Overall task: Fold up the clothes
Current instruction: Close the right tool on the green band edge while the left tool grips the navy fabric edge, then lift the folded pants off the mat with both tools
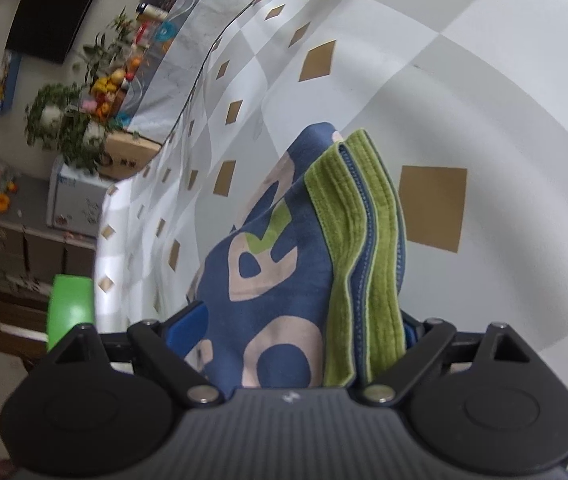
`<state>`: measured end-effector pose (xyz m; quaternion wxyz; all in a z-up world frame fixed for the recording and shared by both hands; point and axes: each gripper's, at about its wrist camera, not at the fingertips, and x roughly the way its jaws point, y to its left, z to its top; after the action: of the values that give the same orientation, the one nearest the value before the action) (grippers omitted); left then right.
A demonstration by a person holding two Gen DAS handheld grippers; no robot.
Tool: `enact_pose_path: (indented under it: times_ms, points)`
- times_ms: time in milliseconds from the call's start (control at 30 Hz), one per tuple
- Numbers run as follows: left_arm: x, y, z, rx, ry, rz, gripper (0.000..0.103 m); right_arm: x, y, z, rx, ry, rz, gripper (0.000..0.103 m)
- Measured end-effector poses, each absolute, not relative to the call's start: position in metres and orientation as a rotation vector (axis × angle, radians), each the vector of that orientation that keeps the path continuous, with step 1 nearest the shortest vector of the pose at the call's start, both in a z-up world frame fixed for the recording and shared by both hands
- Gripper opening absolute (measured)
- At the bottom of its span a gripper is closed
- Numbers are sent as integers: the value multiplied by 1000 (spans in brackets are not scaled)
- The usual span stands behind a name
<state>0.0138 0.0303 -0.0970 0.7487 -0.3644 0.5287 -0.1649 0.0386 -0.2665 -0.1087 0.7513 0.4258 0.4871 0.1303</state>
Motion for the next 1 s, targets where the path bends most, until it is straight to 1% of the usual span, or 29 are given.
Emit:
enact_pose_path:
  times_ms: [167, 267, 333, 367, 400, 433, 467, 500, 533, 567, 600, 633, 733, 867, 900, 933, 1000]
  points:
    - [11, 29, -96, -778, 1153, -354, 103, 38, -273, -117, 1010, 1037, 293, 93]
    - [12, 25, -94, -747, 1149, -350, 102, 42, -268, -116, 979, 1038, 295, 94]
    - [13, 18, -91, -693, 1142, -350, 102, 44, -260, -112, 897, 1047, 300, 91]
    - [14, 13, -89, -652, 1138, -348, 101, 45, -255, -109, 849, 1051, 304, 83]
    - [13, 8, -87, -603, 1132, -342, 99, 46, -250, -107, 803, 1054, 307, 73]
    - [13, 3, -85, -553, 1125, -330, 92, 46, -247, -106, 774, 1057, 309, 67]
    - [12, 0, -83, -514, 1120, -314, 87, 45, -246, -106, 769, 1059, 305, 55]
    - [12, -1, -81, -486, 1116, -296, 77, 44, -247, -107, 776, 1063, 295, 45]
    - [13, 0, -80, -479, 1114, -279, 68, 43, -249, -109, 781, 1066, 284, 40]
    - [14, 3, -80, -490, 1115, -263, 63, 42, -250, -109, 779, 1067, 274, 33]
    - [14, 7, -81, -512, 1115, -250, 57, 41, -250, -109, 772, 1066, 271, 31]
    - [15, 10, -82, -532, 1115, -239, 54, 40, -248, -108, 754, 1065, 271, 31]
    - [14, 11, -82, -534, 1115, -228, 53, 39, -241, -103, 691, 1062, 271, 28]
    - [14, 12, -83, -549, 1112, -220, 54, 35, -241, -103, 701, 1060, 269, 28]
    - [15, 13, -84, -566, 1112, -218, 57, 34, -242, -103, 704, 1058, 267, 28]
    - [16, 14, -85, -586, 1110, -220, 66, 33, -242, -104, 708, 1056, 266, 28]
    - [17, 15, -87, -626, 1103, -230, 74, 33, -242, -104, 707, 1052, 264, 29]
